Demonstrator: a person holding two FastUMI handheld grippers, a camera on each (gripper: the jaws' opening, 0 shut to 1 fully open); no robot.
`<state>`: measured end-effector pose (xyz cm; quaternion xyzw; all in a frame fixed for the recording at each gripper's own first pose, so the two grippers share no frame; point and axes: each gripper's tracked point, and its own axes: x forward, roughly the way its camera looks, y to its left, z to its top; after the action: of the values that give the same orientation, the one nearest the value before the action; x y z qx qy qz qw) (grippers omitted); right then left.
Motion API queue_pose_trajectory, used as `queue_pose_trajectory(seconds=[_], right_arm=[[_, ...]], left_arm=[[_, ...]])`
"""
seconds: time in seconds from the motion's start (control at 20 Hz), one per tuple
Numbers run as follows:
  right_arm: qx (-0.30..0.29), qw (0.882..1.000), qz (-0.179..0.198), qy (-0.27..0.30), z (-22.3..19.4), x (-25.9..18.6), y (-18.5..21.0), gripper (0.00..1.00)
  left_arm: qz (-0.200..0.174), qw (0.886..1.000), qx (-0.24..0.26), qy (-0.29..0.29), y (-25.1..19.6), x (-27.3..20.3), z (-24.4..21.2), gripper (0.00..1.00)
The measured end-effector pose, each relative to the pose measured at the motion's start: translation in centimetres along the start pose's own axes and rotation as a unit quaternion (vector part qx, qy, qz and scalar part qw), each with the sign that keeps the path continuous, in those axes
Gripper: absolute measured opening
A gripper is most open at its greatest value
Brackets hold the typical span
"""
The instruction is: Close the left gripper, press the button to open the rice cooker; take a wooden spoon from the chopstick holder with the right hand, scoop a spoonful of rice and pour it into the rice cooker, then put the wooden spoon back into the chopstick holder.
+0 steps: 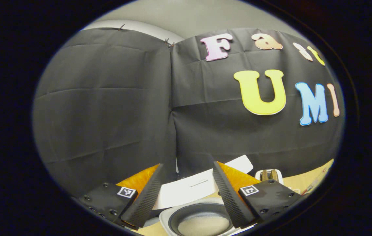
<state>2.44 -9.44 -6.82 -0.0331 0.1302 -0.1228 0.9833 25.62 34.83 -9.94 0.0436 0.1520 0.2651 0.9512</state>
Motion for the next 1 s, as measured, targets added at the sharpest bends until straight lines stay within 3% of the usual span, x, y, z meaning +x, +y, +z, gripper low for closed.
queue_pose_trajectory(seconds=[0.1,0.15,0.7,1.0], right_arm=[[-0.004,1.0,0.003,0.002,-0.2,0.1,-0.6,0.98],[-0.005,1.0,0.005,0.004,-0.4,0.1,-0.8,0.98],[-0.021,0.999,0.023,0.018,-1.8,0.6,-2.8,0.97],[-0.034,0.999,0.037,0.02,-2.1,0.7,-2.0,0.97]], left_arm=[[-0.001,1.0,0.003,0.004,-0.7,-1.4,-0.8,0.96],[-0.001,1.0,0.005,0.006,-1.0,-1.9,-1.2,1.0],[-0.007,0.999,0.017,0.038,-4.4,-5.6,-5.5,1.0],[-0.02,0.998,0.003,0.064,-5.7,-7.6,-8.6,1.0]])
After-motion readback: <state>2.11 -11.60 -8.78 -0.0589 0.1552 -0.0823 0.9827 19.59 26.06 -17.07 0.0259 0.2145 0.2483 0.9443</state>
